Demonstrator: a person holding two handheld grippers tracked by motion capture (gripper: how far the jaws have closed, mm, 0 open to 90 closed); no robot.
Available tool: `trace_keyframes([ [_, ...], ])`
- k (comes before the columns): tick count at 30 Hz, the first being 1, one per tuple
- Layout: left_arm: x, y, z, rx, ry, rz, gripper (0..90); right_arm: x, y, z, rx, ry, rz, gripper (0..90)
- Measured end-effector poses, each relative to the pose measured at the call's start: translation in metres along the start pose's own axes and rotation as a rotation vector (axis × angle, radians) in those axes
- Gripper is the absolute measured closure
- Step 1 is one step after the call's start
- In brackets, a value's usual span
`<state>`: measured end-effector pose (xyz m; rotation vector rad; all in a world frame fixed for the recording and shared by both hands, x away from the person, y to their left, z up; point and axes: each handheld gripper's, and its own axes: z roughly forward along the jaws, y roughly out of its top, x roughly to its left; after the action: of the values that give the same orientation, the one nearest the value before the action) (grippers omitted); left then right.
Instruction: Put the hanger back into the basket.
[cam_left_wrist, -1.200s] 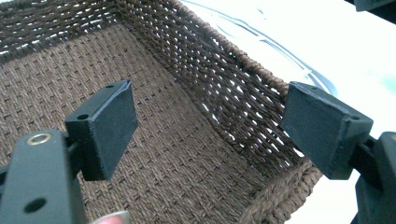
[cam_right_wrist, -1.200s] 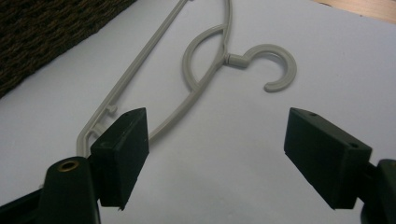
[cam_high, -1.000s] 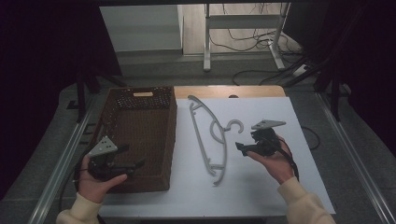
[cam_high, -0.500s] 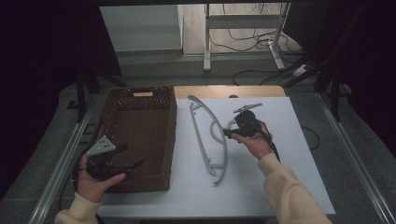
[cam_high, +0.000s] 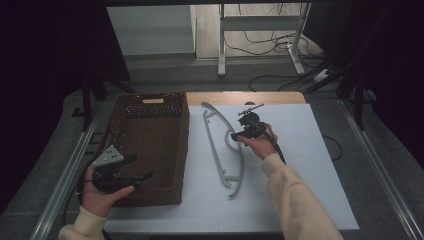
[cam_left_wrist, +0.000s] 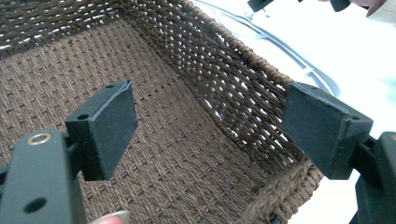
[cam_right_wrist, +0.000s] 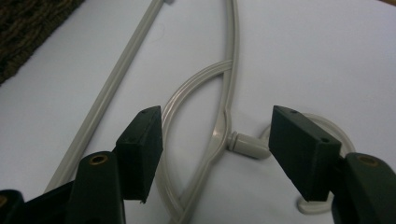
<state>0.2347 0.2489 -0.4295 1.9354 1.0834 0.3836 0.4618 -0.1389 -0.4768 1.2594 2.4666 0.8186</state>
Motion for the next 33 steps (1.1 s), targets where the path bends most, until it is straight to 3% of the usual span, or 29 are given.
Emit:
trace_keyframes([
  [10,0.002,-0.002,0.001,0.004,0.0,-0.005,18.1,0.0,0.01,0.019,0.036,-0.016,0.003,41.6],
  [19,0.003,-0.002,0.001,0.003,0.002,-0.007,18.1,-0.002,0.011,0.035,0.082,-0.037,0.004,53.1],
  [30,0.005,-0.003,0.001,0.008,0.005,-0.009,18.1,-0.003,0.011,0.046,0.113,-0.052,-0.003,61.9],
  [33,0.005,-0.003,0.002,0.01,0.004,-0.009,18.1,-0.003,0.012,0.046,0.118,-0.058,-0.012,68.0],
])
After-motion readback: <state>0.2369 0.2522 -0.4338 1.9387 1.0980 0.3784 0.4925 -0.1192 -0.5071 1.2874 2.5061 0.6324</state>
